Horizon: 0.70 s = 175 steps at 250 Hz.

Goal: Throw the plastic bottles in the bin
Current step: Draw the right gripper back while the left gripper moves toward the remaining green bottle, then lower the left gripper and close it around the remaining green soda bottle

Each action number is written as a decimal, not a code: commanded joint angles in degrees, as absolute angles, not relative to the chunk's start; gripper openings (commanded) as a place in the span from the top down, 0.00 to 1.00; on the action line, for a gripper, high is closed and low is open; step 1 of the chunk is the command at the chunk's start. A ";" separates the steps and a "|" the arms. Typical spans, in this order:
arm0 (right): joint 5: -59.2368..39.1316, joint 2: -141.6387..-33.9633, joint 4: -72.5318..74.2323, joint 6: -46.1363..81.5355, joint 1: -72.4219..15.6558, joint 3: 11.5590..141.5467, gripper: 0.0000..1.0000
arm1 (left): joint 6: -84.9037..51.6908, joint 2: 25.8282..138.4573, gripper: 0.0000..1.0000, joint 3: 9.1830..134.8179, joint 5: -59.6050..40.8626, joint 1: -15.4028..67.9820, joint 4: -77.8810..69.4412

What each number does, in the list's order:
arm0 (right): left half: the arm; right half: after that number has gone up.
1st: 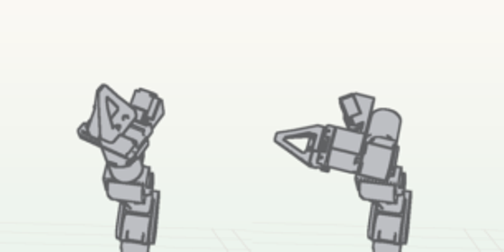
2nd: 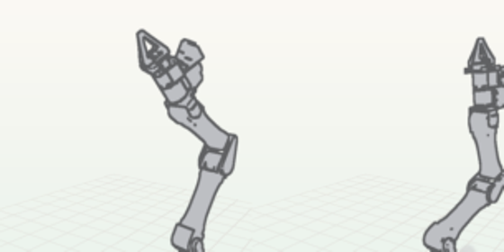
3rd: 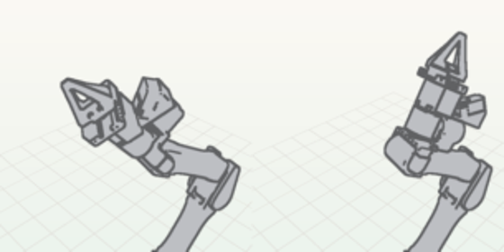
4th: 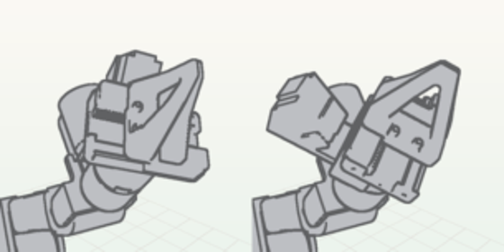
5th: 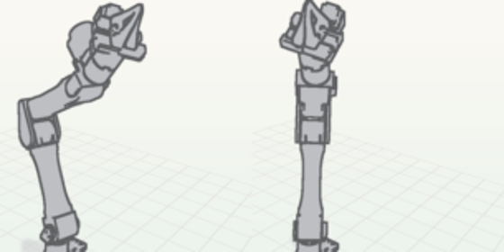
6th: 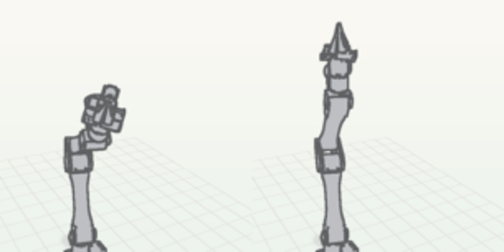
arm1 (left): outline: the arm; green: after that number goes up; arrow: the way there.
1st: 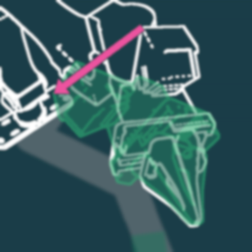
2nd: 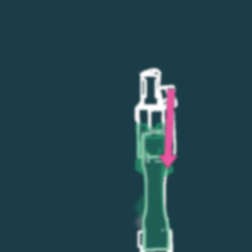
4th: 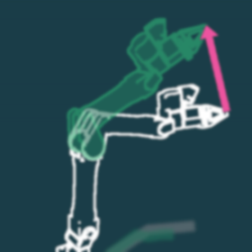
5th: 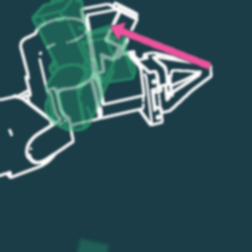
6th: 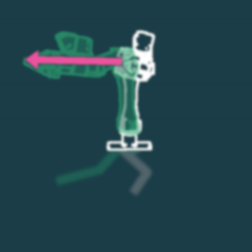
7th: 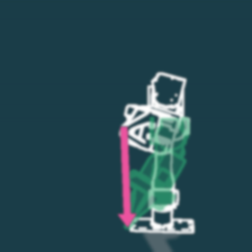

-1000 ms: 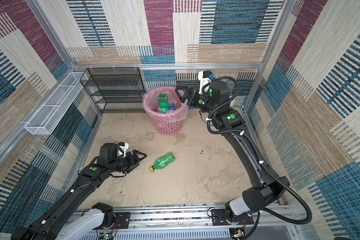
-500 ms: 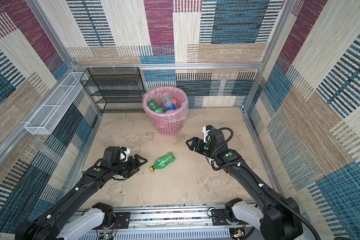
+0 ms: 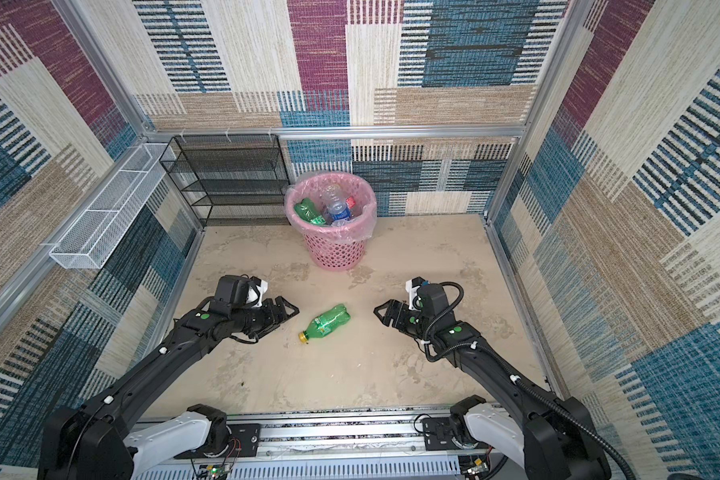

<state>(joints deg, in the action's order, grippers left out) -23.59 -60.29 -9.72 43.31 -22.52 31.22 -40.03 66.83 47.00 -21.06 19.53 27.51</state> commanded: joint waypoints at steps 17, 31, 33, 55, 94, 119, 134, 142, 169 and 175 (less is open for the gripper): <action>-25.30 -59.94 -5.53 44.22 -22.59 30.10 0.15 | -27.02 73.04 0.13 55.94 -9.96 25.72 39.19; -25.14 -59.68 -5.58 44.20 -22.59 29.89 0.15 | -25.49 75.03 0.11 58.13 -6.49 28.48 41.43; -25.09 -59.61 -5.61 44.10 -22.59 29.88 0.15 | -25.31 75.29 0.11 58.39 -6.04 28.78 41.62; -24.96 -59.09 -5.76 44.08 -22.57 29.71 0.15 | -24.10 77.19 0.08 60.08 -2.57 31.79 42.58; -24.81 -58.00 -5.97 44.18 -22.59 29.39 0.15 | -22.00 79.67 0.03 62.69 0.54 35.88 42.76; -24.44 -57.48 -6.21 44.18 -22.59 29.10 0.15 | -20.47 81.86 0.01 64.21 1.62 37.75 42.81; -24.35 -57.39 -6.23 44.16 -22.59 28.93 0.15 | -19.41 83.45 0.02 65.06 1.84 38.51 42.85; -24.35 -57.31 -6.31 44.21 -22.59 28.92 0.15 | -18.89 84.40 0.02 65.57 1.80 38.83 42.89; -24.05 -57.00 -6.67 44.01 -22.58 28.79 0.15 | -17.48 87.53 0.02 66.87 1.65 39.63 42.66; -23.92 -56.97 -6.76 43.95 -22.58 28.77 0.15 | -17.18 88.22 0.02 67.10 1.65 39.72 42.68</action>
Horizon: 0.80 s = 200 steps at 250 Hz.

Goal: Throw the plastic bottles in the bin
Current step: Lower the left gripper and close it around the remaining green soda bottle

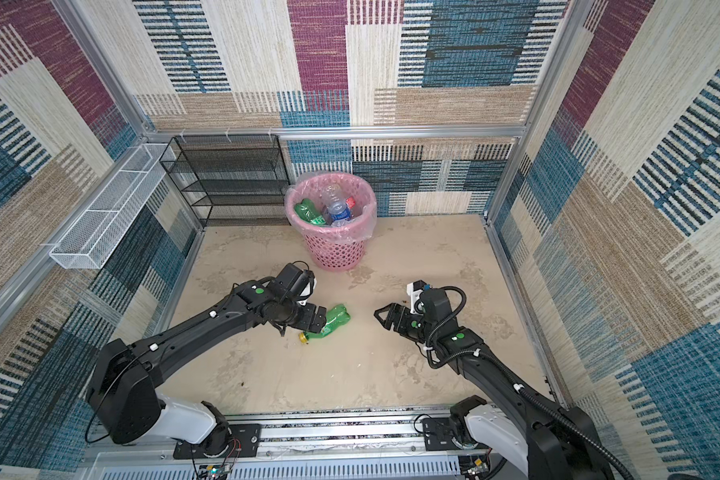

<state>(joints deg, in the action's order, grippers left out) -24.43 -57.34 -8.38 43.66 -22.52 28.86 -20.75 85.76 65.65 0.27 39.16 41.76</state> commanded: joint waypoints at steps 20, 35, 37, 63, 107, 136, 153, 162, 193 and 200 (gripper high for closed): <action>-23.84 -56.72 -7.11 43.78 -22.59 28.78 0.15 | -16.11 90.26 0.02 67.83 1.49 39.90 42.56; -23.65 -56.45 -7.36 43.75 -22.59 28.67 0.15 | -15.57 91.28 0.01 68.09 1.40 39.90 42.11; -23.69 -56.47 -7.38 43.70 -22.59 28.70 0.15 | -15.56 91.38 0.00 68.11 1.41 39.90 42.04; -23.43 -56.26 -7.55 43.64 -22.57 28.48 0.15 | -15.07 92.15 0.02 67.79 0.46 39.90 39.94; -23.46 -56.32 -7.58 43.69 -22.59 28.40 0.15 | -14.16 94.62 0.05 68.33 -1.75 39.90 38.26; -23.44 -56.37 -7.98 43.44 -22.55 28.81 0.15 | -13.41 95.92 0.08 68.73 -2.68 39.90 37.46; -23.40 -56.26 -8.09 43.36 -22.59 28.99 0.15 | -13.08 96.78 0.10 69.14 -3.32 39.79 37.12; -23.45 -56.21 -8.17 43.33 -22.59 28.84 0.15 | -12.84 97.35 0.11 69.51 -3.59 39.81 37.33; -23.23 -55.77 -8.25 43.48 -22.59 28.64 0.15 | -12.67 98.65 0.14 69.94 -4.76 39.85 37.20; -23.16 -55.66 -8.26 43.50 -22.59 28.56 0.15 | -12.66 98.85 0.15 69.87 -4.98 39.81 37.10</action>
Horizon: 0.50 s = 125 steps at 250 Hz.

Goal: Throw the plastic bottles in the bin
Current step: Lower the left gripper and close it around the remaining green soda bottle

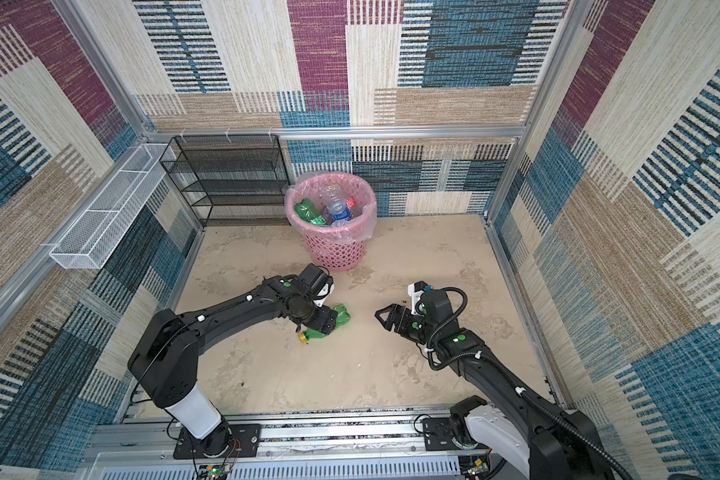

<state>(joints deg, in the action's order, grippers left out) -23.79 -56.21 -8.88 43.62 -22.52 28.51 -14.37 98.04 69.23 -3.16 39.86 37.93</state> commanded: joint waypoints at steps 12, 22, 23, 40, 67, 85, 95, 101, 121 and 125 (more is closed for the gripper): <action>-23.04 -55.42 -8.26 43.62 -22.59 28.29 0.15 | -12.72 99.26 0.17 69.87 -5.35 39.75 37.04; -23.03 -55.33 -8.26 43.59 -22.59 28.24 0.15 | -12.70 99.61 0.18 69.96 -5.47 39.81 37.22; -23.03 -55.31 -8.26 43.59 -22.54 28.23 0.15 | -12.68 99.64 0.18 69.96 -5.46 39.81 37.25; -23.03 -55.28 -8.22 43.65 -22.58 28.12 0.15 | -12.79 99.97 0.20 69.87 -5.72 39.81 37.10; -22.97 -55.29 -8.26 43.64 -22.59 28.10 0.15 | -12.92 100.37 0.22 69.70 -5.90 39.81 36.93; -23.03 -55.24 -8.17 43.70 -22.59 27.91 0.15 | -13.10 100.68 0.24 69.87 -6.24 39.81 36.68; -23.03 -55.12 -8.09 43.74 -22.58 27.86 0.15 | -13.22 100.85 0.25 70.04 -6.54 39.81 36.47; -23.02 -55.11 -8.09 43.71 -22.58 27.81 0.15 | -13.26 100.94 0.25 70.05 -6.66 39.80 36.38; -23.03 -54.85 -7.95 43.78 -22.59 27.73 0.15 | -13.28 101.27 0.28 70.05 -7.10 39.77 36.03; -23.03 -54.78 -7.99 43.80 -22.59 27.70 0.15 | -13.27 101.40 0.28 70.05 -7.18 39.81 35.95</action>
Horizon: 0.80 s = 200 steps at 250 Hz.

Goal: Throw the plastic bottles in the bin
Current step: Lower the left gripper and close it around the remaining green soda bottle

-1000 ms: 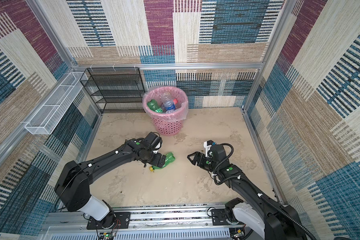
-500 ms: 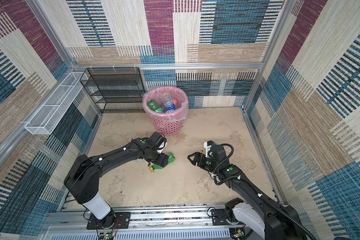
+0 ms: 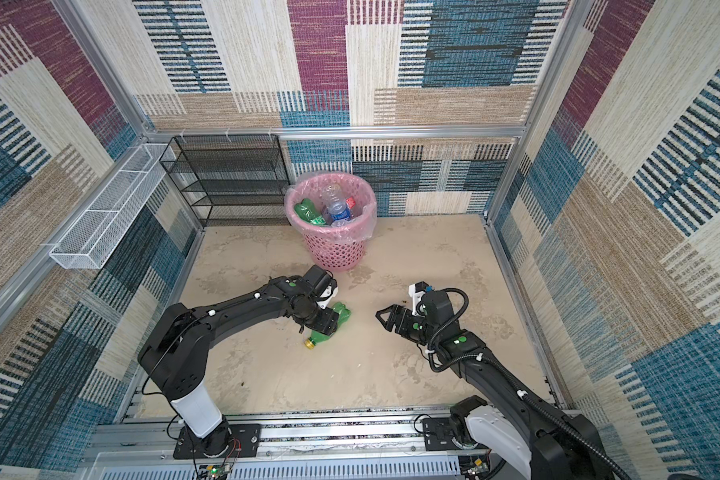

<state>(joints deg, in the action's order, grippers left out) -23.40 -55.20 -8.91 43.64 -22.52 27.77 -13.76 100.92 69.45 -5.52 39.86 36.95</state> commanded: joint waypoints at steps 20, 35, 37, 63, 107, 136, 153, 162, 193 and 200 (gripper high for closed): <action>-22.97 -54.50 -7.99 43.94 -22.54 27.52 0.15 | -13.36 101.93 0.30 70.05 -7.21 39.81 35.86; -22.94 -54.36 -7.98 44.06 -22.54 27.29 0.15 | -13.22 102.22 0.31 69.96 -7.51 39.81 35.68; -22.98 -54.37 -7.99 44.08 -22.58 27.28 0.15 | -13.19 102.22 0.32 69.96 -7.55 39.79 35.68; -22.96 -54.37 -7.97 44.12 -22.58 27.19 0.15 | -13.10 102.30 0.33 69.60 -7.98 39.79 35.16; -22.96 -54.76 -7.56 44.10 -22.53 27.13 0.15 | -12.92 103.09 0.33 69.46 -7.91 39.81 35.11; -23.24 -55.28 -7.17 44.01 -22.59 27.14 0.15 | -12.57 103.25 0.39 68.78 -8.91 39.81 34.31; -23.23 -55.37 -7.16 43.98 -22.58 27.15 0.15 | -12.66 103.53 0.39 68.64 -9.52 39.77 34.12; -23.21 -55.37 -7.20 43.99 -22.55 27.17 0.15 | -12.67 103.54 0.40 68.56 -9.66 39.81 34.27; -23.37 -56.07 -7.12 43.73 -22.46 27.50 0.15 | -12.90 102.38 0.40 67.67 -10.04 39.79 34.34; -23.29 -56.34 -7.05 43.60 -22.50 27.62 0.15 | -12.92 101.87 0.40 67.30 -10.10 39.81 34.21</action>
<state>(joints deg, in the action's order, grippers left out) -23.42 -55.70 -8.84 43.66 -22.48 27.09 -13.56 102.59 68.64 -7.60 39.75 34.33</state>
